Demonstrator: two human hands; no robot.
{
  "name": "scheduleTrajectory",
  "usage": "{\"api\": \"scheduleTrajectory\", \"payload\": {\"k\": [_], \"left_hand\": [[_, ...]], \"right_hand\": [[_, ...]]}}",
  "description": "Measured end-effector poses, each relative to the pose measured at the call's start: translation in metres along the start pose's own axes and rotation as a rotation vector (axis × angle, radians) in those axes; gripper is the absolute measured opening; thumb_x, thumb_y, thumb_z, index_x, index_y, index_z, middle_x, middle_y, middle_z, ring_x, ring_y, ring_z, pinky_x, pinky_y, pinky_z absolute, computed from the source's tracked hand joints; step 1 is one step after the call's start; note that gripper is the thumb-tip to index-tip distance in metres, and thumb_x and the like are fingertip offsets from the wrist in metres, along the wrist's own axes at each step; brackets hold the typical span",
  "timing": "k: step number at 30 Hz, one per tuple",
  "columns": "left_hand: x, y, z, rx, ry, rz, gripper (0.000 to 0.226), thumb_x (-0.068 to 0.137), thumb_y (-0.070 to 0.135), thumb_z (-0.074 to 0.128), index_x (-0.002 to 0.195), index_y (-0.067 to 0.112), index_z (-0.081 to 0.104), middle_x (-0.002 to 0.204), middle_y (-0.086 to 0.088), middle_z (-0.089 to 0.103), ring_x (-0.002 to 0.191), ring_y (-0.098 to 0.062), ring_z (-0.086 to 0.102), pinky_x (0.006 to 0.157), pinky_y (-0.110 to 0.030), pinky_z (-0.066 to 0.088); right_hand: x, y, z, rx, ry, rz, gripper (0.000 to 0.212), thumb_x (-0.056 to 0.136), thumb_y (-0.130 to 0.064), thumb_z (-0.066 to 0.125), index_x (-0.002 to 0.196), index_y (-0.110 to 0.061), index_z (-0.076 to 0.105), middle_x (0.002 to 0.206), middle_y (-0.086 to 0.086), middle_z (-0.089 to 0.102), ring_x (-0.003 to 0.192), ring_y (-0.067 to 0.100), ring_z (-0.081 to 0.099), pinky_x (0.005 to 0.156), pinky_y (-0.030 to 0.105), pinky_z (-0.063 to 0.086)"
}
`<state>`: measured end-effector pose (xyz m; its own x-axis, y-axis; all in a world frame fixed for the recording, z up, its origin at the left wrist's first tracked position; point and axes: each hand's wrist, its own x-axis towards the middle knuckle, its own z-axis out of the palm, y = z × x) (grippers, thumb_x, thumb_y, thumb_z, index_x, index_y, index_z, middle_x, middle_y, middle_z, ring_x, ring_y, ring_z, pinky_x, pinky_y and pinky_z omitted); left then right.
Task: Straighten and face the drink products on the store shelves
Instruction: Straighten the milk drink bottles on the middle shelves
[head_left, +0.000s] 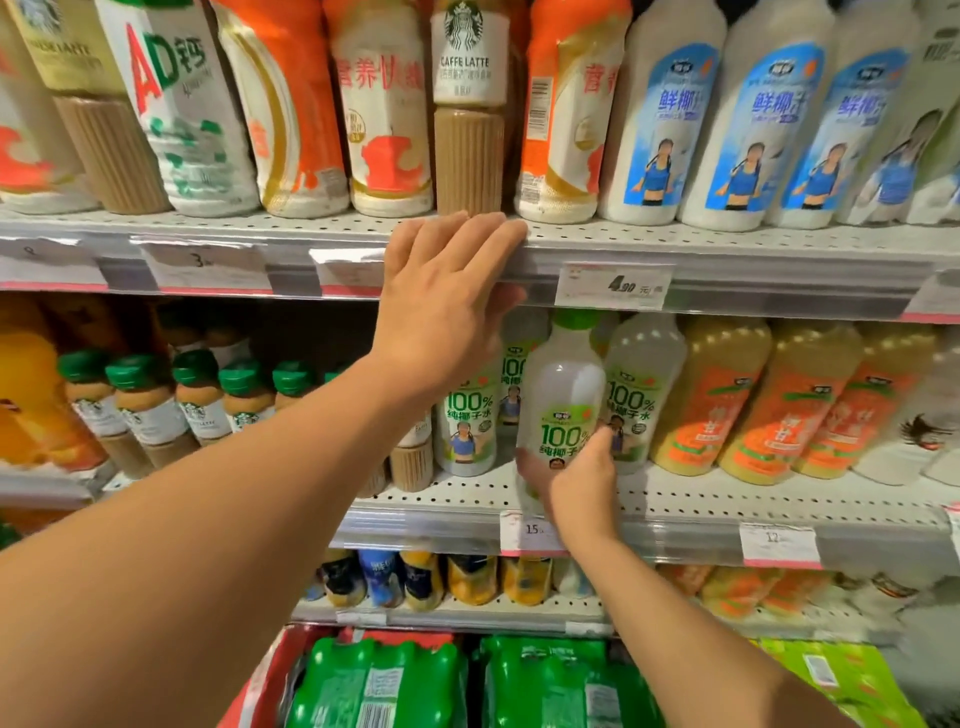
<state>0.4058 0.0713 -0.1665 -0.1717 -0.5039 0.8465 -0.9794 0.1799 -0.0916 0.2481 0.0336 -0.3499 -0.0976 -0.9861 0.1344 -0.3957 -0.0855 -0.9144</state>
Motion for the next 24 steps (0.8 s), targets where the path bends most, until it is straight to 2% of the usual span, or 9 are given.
{"api": "scheduleTrajectory", "payload": {"k": [3,7,9,10,12,15,18,21,24], "left_hand": [[0.000,0.000,0.001,-0.003,-0.008,-0.001,0.046,0.090,0.035,0.055,0.132,0.016,0.056,0.132,-0.001,0.059,0.121,-0.029,0.050,0.100,-0.040,0.024],[0.001,0.000,0.000,-0.006,-0.013,-0.010,0.046,0.089,0.035,0.054,0.132,0.017,0.054,0.132,0.000,0.058,0.121,-0.028,0.048,0.100,-0.041,0.025],[0.001,0.001,0.000,-0.004,-0.017,-0.013,0.047,0.089,0.036,0.053,0.133,0.018,0.054,0.132,0.001,0.057,0.121,-0.028,0.048,0.100,-0.041,0.025],[0.001,0.000,0.001,-0.003,-0.016,-0.012,0.047,0.090,0.036,0.053,0.133,0.018,0.054,0.133,0.002,0.057,0.121,-0.027,0.047,0.100,-0.041,0.025],[0.000,-0.001,0.002,-0.006,-0.001,-0.009,0.047,0.090,0.036,0.053,0.133,0.018,0.054,0.133,0.002,0.057,0.121,-0.026,0.047,0.100,-0.040,0.024],[0.000,-0.003,0.004,-0.003,0.024,0.003,0.046,0.090,0.036,0.054,0.133,0.018,0.054,0.132,0.002,0.057,0.119,-0.026,0.046,0.099,-0.038,0.023],[0.000,-0.004,0.006,0.001,0.033,0.013,0.046,0.091,0.036,0.053,0.133,0.018,0.054,0.132,0.002,0.057,0.119,-0.024,0.045,0.098,-0.037,0.023],[0.000,-0.004,0.005,-0.001,0.028,0.018,0.046,0.091,0.035,0.054,0.133,0.018,0.053,0.132,0.001,0.057,0.118,-0.023,0.043,0.098,-0.036,0.022],[0.001,-0.004,0.005,0.005,0.018,0.008,0.046,0.091,0.035,0.054,0.133,0.018,0.053,0.132,0.002,0.057,0.118,-0.022,0.043,0.098,-0.035,0.022]], "right_hand": [[0.007,0.007,0.007,0.106,-0.023,0.017,0.038,0.086,-0.031,0.073,0.100,-0.022,0.039,0.094,-0.010,0.057,0.071,-0.005,0.055,0.048,0.010,0.040],[0.006,0.014,0.010,0.173,-0.055,0.039,0.050,0.088,-0.029,0.071,0.125,-0.031,0.038,0.103,-0.020,0.054,0.100,0.009,0.061,0.064,0.008,0.044],[-0.003,0.022,0.009,0.146,-0.072,0.012,0.064,0.079,-0.028,0.079,0.127,-0.032,0.036,0.106,-0.022,0.054,0.101,0.005,0.060,0.071,0.007,0.045],[-0.006,0.029,0.008,0.116,-0.084,-0.010,0.070,0.073,-0.024,0.083,0.126,-0.028,0.037,0.108,-0.017,0.055,0.101,0.006,0.061,0.076,0.011,0.047],[-0.008,0.037,0.008,0.077,-0.101,-0.018,0.067,0.070,-0.020,0.085,0.119,-0.025,0.040,0.109,-0.007,0.060,0.100,0.012,0.063,0.081,0.023,0.052],[-0.003,0.039,0.007,0.019,-0.110,-0.041,0.059,0.070,-0.029,0.085,0.112,-0.025,0.044,0.106,-0.004,0.065,0.095,0.014,0.064,0.080,0.031,0.054],[0.001,0.035,0.009,-0.004,-0.104,-0.043,0.054,0.073,-0.033,0.082,0.111,-0.024,0.045,0.101,-0.005,0.066,0.091,0.015,0.065,0.071,0.025,0.049],[0.001,0.034,0.013,-0.097,-0.067,-0.070,0.058,0.078,-0.039,0.078,0.119,-0.020,0.042,0.104,-0.002,0.066,0.090,0.019,0.064,0.065,0.023,0.045],[0.000,0.033,0.017,-0.225,-0.036,-0.106,0.067,0.081,-0.044,0.073,0.128,-0.014,0.037,0.110,0.007,0.064,0.095,0.027,0.064,0.073,0.035,0.055]]}}
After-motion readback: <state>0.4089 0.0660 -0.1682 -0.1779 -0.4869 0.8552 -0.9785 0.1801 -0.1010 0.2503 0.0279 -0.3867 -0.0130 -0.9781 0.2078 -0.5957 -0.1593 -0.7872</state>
